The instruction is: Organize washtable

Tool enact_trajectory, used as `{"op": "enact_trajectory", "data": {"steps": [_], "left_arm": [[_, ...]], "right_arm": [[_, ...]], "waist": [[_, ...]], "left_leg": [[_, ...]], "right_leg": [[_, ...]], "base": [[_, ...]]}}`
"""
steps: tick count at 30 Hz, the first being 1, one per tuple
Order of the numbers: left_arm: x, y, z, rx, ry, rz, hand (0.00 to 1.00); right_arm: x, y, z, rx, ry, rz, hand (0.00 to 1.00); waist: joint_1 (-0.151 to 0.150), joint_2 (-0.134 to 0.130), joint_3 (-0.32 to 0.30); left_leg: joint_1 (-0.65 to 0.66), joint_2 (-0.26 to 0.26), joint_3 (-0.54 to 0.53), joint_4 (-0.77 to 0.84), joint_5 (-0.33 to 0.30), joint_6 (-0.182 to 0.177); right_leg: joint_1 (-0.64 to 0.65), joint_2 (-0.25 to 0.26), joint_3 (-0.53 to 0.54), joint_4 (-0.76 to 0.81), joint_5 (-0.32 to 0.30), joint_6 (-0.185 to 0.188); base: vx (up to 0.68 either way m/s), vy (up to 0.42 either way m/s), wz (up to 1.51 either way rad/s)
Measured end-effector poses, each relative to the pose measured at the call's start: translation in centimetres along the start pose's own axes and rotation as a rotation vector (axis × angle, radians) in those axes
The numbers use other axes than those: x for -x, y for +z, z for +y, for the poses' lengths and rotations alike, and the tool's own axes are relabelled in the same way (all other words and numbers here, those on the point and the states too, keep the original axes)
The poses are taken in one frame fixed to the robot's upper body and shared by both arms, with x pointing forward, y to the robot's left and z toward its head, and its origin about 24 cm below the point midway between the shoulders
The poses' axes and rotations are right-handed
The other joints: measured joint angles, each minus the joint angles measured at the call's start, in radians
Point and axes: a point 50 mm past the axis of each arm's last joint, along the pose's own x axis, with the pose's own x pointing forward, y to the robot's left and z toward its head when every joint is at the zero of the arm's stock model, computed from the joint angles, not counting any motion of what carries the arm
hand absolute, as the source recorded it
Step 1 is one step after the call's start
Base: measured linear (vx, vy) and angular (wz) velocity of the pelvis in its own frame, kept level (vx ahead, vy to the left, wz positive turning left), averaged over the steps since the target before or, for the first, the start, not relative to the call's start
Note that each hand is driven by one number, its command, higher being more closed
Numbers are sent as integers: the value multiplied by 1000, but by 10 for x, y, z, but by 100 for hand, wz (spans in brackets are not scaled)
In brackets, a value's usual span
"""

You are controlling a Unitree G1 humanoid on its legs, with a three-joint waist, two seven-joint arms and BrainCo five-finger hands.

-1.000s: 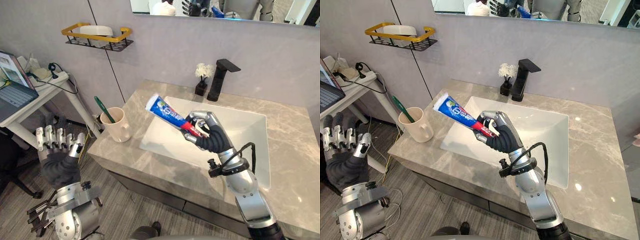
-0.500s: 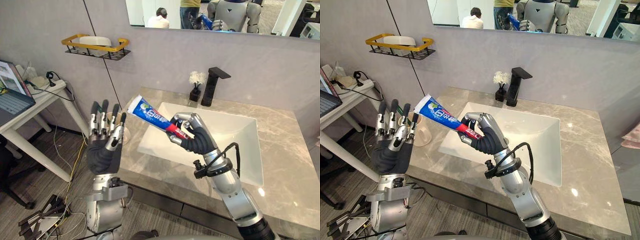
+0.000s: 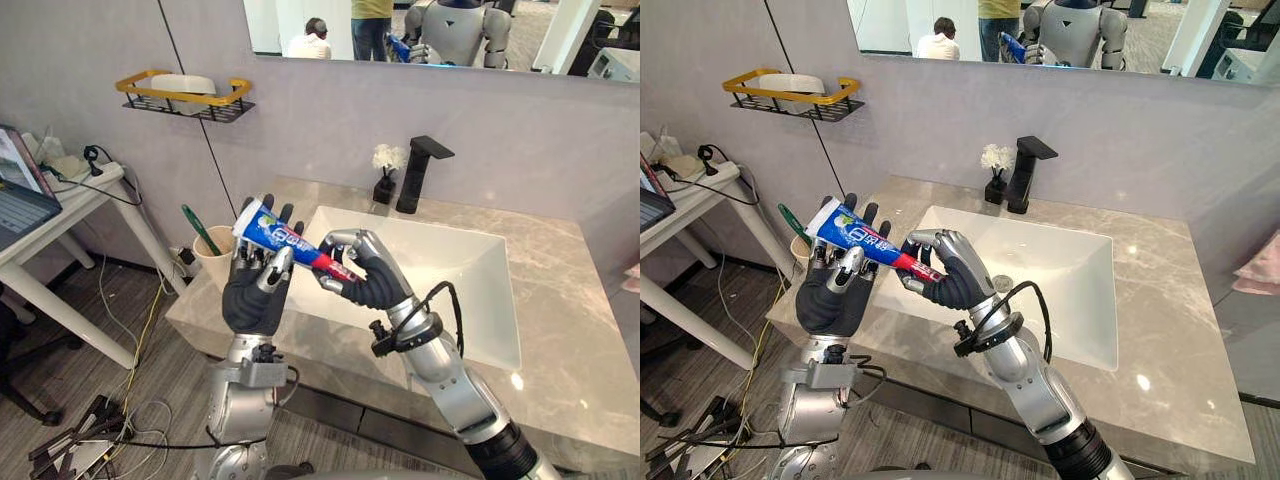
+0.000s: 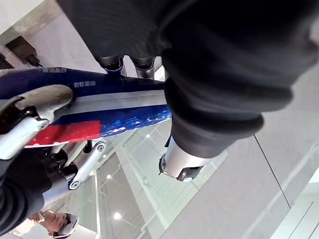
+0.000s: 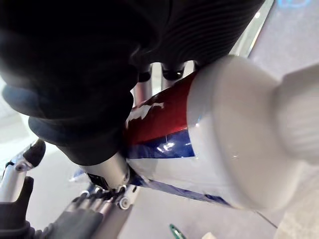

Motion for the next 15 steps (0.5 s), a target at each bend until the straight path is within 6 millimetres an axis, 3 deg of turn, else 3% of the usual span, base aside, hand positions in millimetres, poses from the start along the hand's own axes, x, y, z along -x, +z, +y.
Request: {"op": "enact_trajectory", "data": {"steps": [1,15], "left_arm": [[-1,0,-1,0,-6,0,100],[-7,2,-5,4,-32,-32,100]], "right_arm": [[0,0,0,0,0,0,100],[2,4,12,-8,72,-23,100]], "waist": [[0,0,0],[-5,-1,-20]], "left_leg": [[0,0,0,0,0,0],[1,2,6,-1,2,0]], "right_leg": [[0,0,0,0,0,0],[-4,0,8,1,1,-1]], "base": [[0,0,0],[0,0,0]]}}
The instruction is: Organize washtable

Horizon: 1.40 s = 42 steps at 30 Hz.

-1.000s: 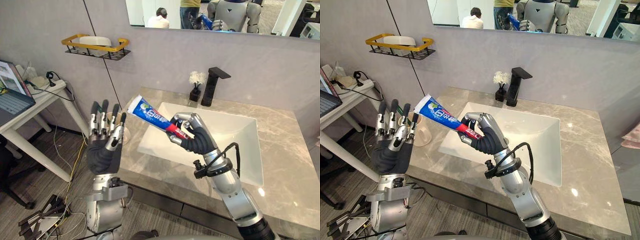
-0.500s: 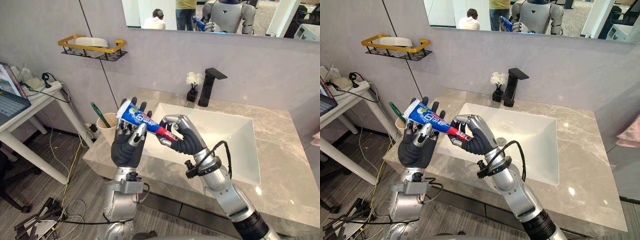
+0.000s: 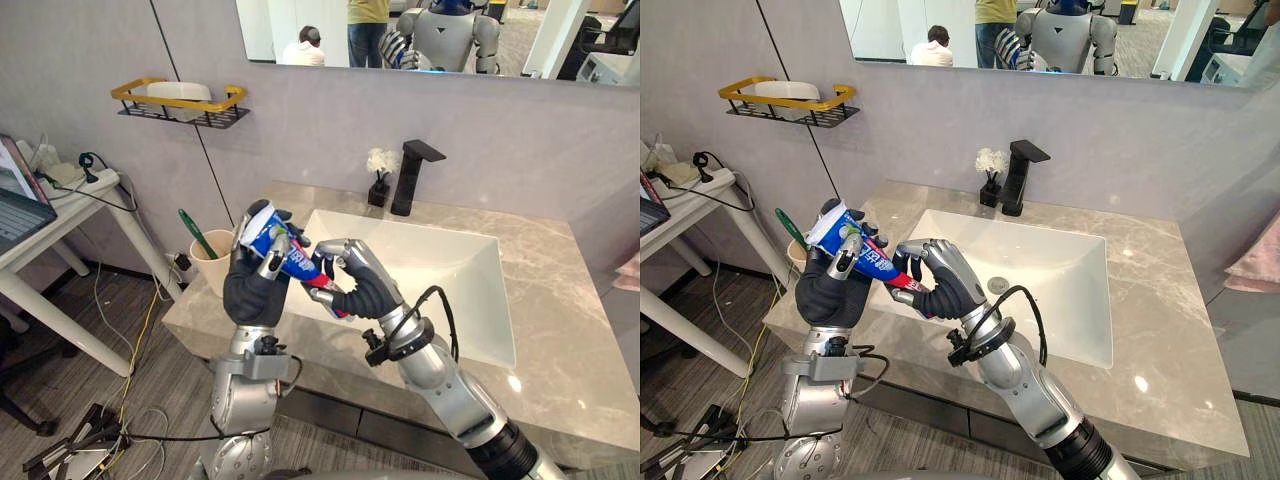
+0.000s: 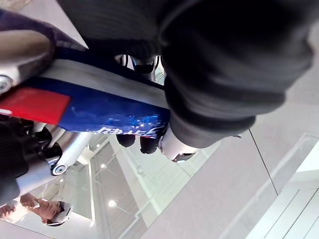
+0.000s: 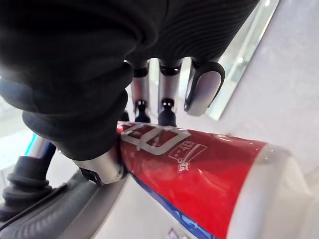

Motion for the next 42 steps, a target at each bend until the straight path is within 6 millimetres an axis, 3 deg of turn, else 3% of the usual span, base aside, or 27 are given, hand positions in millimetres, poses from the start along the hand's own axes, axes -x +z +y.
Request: {"op": "enact_trajectory", "data": {"steps": [2,3,14,17,22,25,27,33,38,42], "left_arm": [[0,-1,0,-1,8,5,100],[1,-1,0,-1,11,8,100],[-5,-1,-3,-7,-9,3,100],[-18,0,-15,-31,-82,-22,100],[-27,-2,-20,-56,-123,-33,100],[-32,10,-12,-91,-79,-96,100],[-34,22,-2,-136,-31,-158,100],[-35,34,0,-259,-16,-231,100],[-39,41,-1,-319,-20,-273,100],[-43,42,-3,-342,-24,-290,100]], "right_arm": [[0,0,1,-1,3,-1,100],[0,0,1,0,3,-1,0],[-4,-1,-10,8,-69,1,0],[-4,-6,-43,5,-246,20,0],[8,-14,-78,-26,-438,59,0],[32,-28,-119,-42,-704,144,0],[67,-39,-153,-15,-946,228,0],[110,-44,-171,26,-1124,323,0],[157,-47,-190,182,-1284,488,0],[192,-58,-193,233,-1394,652,0]], "waist": [[0,-1,-2],[0,-2,-3],[-21,-5,-5],[-23,-4,-5],[-45,-4,-4],[-55,-2,-3],[-55,3,0],[-84,8,4],[-85,6,6],[-109,4,7]], "left_leg": [[0,0,0,0,0,0],[0,0,1,0,0,0],[5,2,8,-1,0,0],[30,5,30,-19,3,3],[34,4,34,-21,3,3],[38,5,37,-23,3,3],[44,6,43,-27,3,3],[55,9,56,-35,2,3],[55,9,56,-35,2,3],[55,10,57,-35,2,3]], "right_leg": [[0,0,1,0,0,0],[0,0,1,0,0,0],[-1,0,8,1,2,-2],[0,-2,32,7,2,-2],[1,-3,35,9,2,-2],[2,-2,39,9,2,-2],[3,-3,44,8,2,-2],[4,-1,57,2,3,1],[4,-1,56,2,3,1],[3,-1,57,2,3,1]], "base": [[0,0,0],[0,0,0],[0,0,-1],[-9,12,-21],[-4,6,-2],[1,2,-3],[0,5,-7],[-1,4,-8],[0,0,0],[0,0,0]]}}
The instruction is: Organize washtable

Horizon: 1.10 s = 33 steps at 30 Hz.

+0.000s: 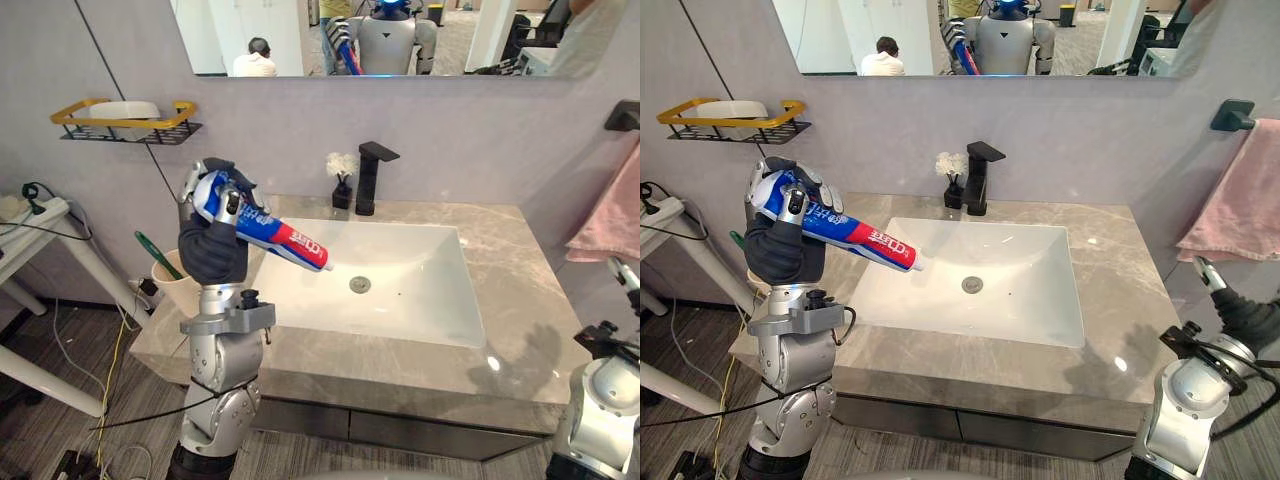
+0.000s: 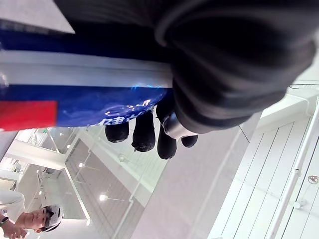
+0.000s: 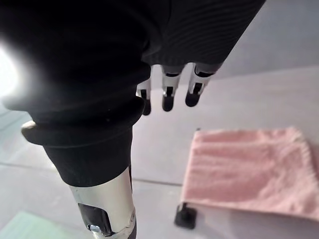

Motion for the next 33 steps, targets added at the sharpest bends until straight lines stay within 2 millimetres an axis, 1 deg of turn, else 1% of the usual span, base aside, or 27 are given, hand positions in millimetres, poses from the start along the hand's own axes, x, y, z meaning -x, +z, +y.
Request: {"op": "enact_trajectory", "data": {"steps": [1,3,4,5,8,12,13,14,18,23,27,31,33], "left_arm": [[-2,-1,-1,-3,-4,-3,100],[-6,0,-1,-5,-10,-16,100],[-7,0,-1,-6,-10,-20,100],[-9,0,-1,-9,-10,-22,100],[-10,-6,4,-23,5,0,100],[-10,-10,6,-27,18,14,100],[-10,-10,6,-26,18,14,100],[-10,-10,6,-26,18,14,100],[-11,-10,4,-12,27,8,100],[-14,-13,0,15,37,2,100],[-12,-18,-8,57,35,16,100],[-11,-19,-10,75,39,17,100],[-11,-19,-11,83,43,15,100]], "right_arm": [[0,-4,-4,18,-14,17,0],[1,-20,-16,70,-62,91,0],[2,-24,-18,81,-77,110,0],[5,-33,-24,100,-107,150,0],[13,-50,-40,155,-173,241,0],[23,-69,-52,198,-224,338,0],[31,-77,-57,207,-249,387,0],[32,-78,-58,207,-253,395,0],[51,-87,-66,227,-330,466,0],[61,-91,-77,240,-423,517,0],[71,-99,-86,255,-443,567,0],[86,-117,-91,230,-435,680,0],[95,-125,-93,216,-426,734,0]], "waist": [[-1,0,0],[-17,0,1],[-22,0,1],[-25,0,1],[-27,4,4],[-29,10,7],[-29,12,7],[-29,12,7],[-28,13,6],[-27,14,6],[-25,18,3],[-24,23,0],[-23,29,-4]], "left_leg": [[0,0,1,0,0,0],[0,1,2,0,0,0],[0,1,2,0,0,0],[0,2,4,0,0,-1],[0,4,5,0,-1,-1],[-3,6,4,0,-2,-2],[-4,7,4,0,-2,-3],[-4,7,4,0,-2,-3],[-7,7,3,0,-4,-4],[-7,7,3,0,-4,-3],[-5,9,3,3,-4,-3],[-1,12,16,8,-4,-4],[2,13,17,8,-4,-4]], "right_leg": [[0,0,0,0,0,0],[-1,0,1,0,0,0],[-1,0,2,0,0,0],[-3,1,3,0,0,0],[-3,3,4,-2,0,0],[-3,5,3,-4,0,0],[-3,7,2,-6,0,0],[-3,7,2,-7,0,0],[-3,8,0,-8,0,0],[-3,6,-1,-6,0,1],[-4,5,-3,9,-6,2],[-4,4,-2,21,-10,0],[-3,3,-2,26,-11,-1]], "base": [[0,0,0],[0,0,0],[0,0,0],[0,0,0],[0,0,0],[0,0,0],[0,0,0],[0,0,0],[0,0,0],[0,0,0],[0,0,0],[-17,4,0],[-38,2,-1]]}}
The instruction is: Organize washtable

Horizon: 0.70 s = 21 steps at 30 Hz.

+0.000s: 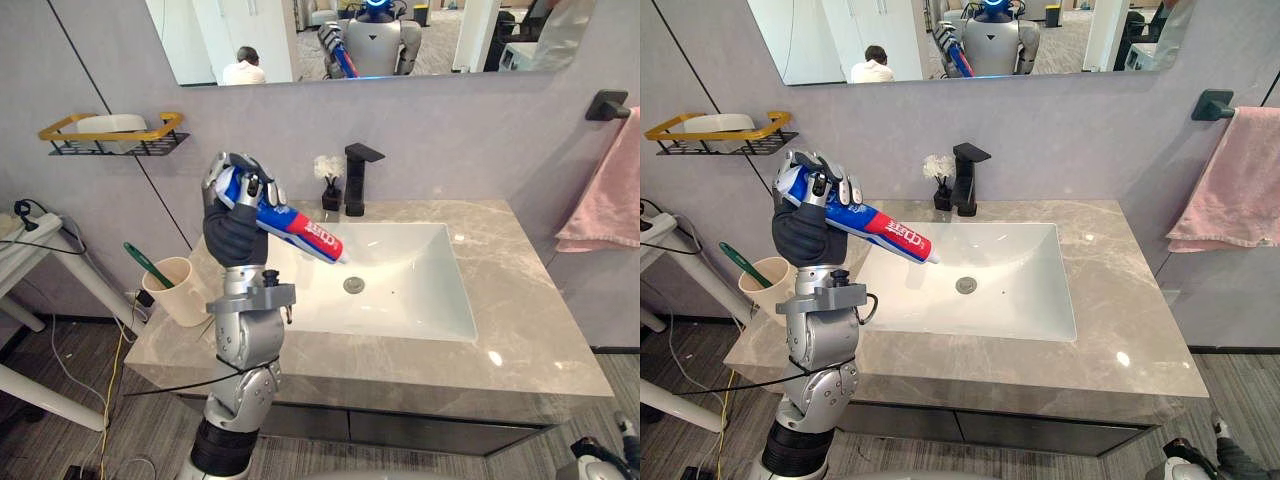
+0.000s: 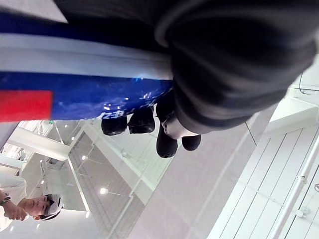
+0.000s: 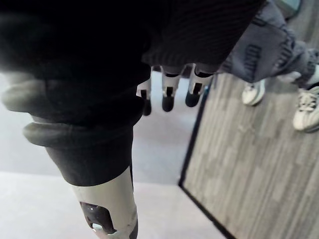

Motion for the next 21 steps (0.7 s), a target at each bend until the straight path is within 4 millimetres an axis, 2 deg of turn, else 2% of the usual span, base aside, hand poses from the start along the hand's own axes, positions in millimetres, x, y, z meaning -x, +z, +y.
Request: {"op": "enact_trajectory", "data": {"steps": [4,6,7,10,12,15,16,21], "left_arm": [[0,0,-1,7,9,-5,100],[-1,1,1,-10,19,-12,100],[-1,2,1,-22,19,-17,100],[-3,6,4,-95,12,-40,100],[-10,12,9,-175,15,-69,100],[-18,26,19,-282,24,-131,100],[-20,33,25,-346,32,-158,100],[-26,61,48,-538,87,-234,100]], "right_arm": [[3,-38,-2,13,64,162,0],[11,-62,1,38,139,265,0],[13,-67,2,52,158,286,0],[35,-102,5,148,308,406,0],[46,-116,7,191,372,466,0],[56,-127,7,229,433,509,0],[60,-131,4,250,462,526,0],[67,-138,3,294,536,551,0]], "waist": [[2,8,-6],[3,13,-10],[3,14,-11],[9,14,-14],[9,15,-16],[12,18,-20],[25,18,-21],[36,14,-25]], "left_leg": [[1,9,0,0,0,0],[1,11,0,-1,0,-1],[0,12,-1,-2,0,-1],[-6,11,-6,-5,2,-4],[-15,11,-18,-6,4,-6],[-25,9,-31,-6,6,-7],[-26,9,-35,-6,7,-8],[-35,3,-53,-6,7,-8]], "right_leg": [[-1,3,0,3,0,-1],[-2,6,1,3,0,-1],[-2,6,0,3,-1,-1],[-7,11,-2,2,-2,-3],[-16,14,-3,2,-2,-4],[-18,14,-17,1,-2,-5],[-17,14,-19,0,-3,-5],[-14,13,-34,-7,-3,-6]], "base": [[-9,-2,0],[0,0,0],[0,0,0],[-3,-1,1],[1,-6,3],[27,-12,12],[34,-5,6],[15,-4,10]]}}
